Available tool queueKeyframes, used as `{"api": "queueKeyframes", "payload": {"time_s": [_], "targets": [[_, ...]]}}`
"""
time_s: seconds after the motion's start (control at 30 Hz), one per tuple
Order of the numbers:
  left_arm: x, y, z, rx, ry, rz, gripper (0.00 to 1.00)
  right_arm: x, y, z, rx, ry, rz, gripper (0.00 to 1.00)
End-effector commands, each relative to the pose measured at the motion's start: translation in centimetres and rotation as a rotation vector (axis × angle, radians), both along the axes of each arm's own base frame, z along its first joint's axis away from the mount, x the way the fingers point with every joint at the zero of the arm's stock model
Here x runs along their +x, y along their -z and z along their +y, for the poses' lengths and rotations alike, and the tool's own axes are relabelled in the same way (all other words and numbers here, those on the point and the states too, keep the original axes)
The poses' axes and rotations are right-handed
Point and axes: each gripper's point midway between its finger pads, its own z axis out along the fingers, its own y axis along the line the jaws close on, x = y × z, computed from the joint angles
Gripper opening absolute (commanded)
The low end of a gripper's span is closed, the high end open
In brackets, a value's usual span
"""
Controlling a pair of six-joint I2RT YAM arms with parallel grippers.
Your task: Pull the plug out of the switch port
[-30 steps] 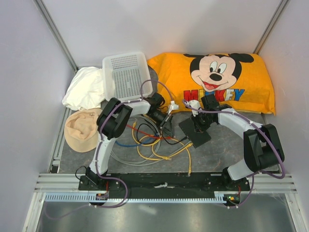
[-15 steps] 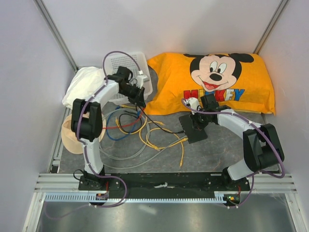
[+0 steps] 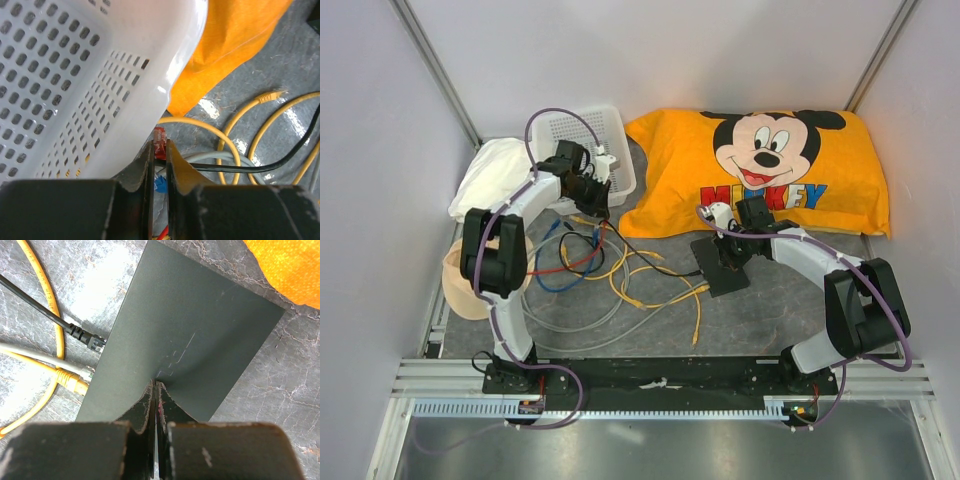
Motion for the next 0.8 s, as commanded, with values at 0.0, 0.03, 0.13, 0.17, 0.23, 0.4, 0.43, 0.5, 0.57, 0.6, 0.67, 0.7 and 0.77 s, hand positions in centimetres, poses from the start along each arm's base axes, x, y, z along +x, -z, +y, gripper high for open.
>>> {"api": "queueKeyframes", "payload": {"time_s": [0.0, 0.03, 0.13, 0.17, 0.23, 0.4, 0.43, 0.5, 0.57, 0.6, 0.67, 0.7, 0.77], "targets": [[2.1, 1.0, 1.2, 0.037, -0.081, -0.043, 0.04, -2.2, 3.3, -3.9, -0.180, 0.032, 0.084, 0.00], [2.3, 0.9, 1.1, 0.036, -0.083, -0.045, 0.04, -2.2, 3.4, -3.9, -0.181, 0.032, 0.087, 0.00], [2.7, 0.8, 1.0, 0.035, -0.085, -0.050, 0.13, -2.2, 3.3, -3.8, -0.181, 0.031, 0.085, 0.00], [2.6, 0.7, 1.0, 0.032, -0.086, -0.048, 0.17, -2.3, 3.4, -3.8, -0.181, 0.031, 0.086, 0.00], [2.2, -0.1, 0.2, -0.015, -0.053, -0.046, 0.18, -2.3, 3.4, -3.8, -0.181, 0.031, 0.086, 0.00], [0.8, -1.7, -1.1, -0.058, 0.012, -0.053, 0.18, -2.2, 3.5, -3.8, -0.182, 0.033, 0.093, 0.00], [0.7, -2.0, -1.1, -0.056, 0.012, -0.057, 0.18, -2.2, 3.7, -3.8, -0.182, 0.035, 0.100, 0.00], [0.7, -3.1, -1.3, -0.061, 0.012, -0.080, 0.17, -2.1, 3.7, -3.7, -0.180, 0.036, 0.106, 0.00], [1.0, -4.4, -1.3, -0.064, 0.000, -0.108, 0.17, -2.1, 3.8, -3.5, -0.175, 0.036, 0.117, 0.00], [1.1, -4.8, -1.3, -0.065, -0.004, -0.117, 0.17, -2.0, 3.8, -3.5, -0.175, 0.040, 0.121, 0.00], [1.5, -6.0, -1.2, -0.059, -0.020, -0.144, 0.24, -1.9, 3.7, -3.4, -0.170, 0.040, 0.125, 0.00], [1.6, -6.7, -1.1, -0.062, -0.024, -0.161, 0.28, -1.9, 3.7, -3.4, -0.169, 0.043, 0.127, 0.00], [1.7, -7.8, -1.2, -0.064, -0.029, -0.185, 0.38, -1.9, 3.6, -3.3, -0.164, 0.043, 0.126, 0.00]]}}
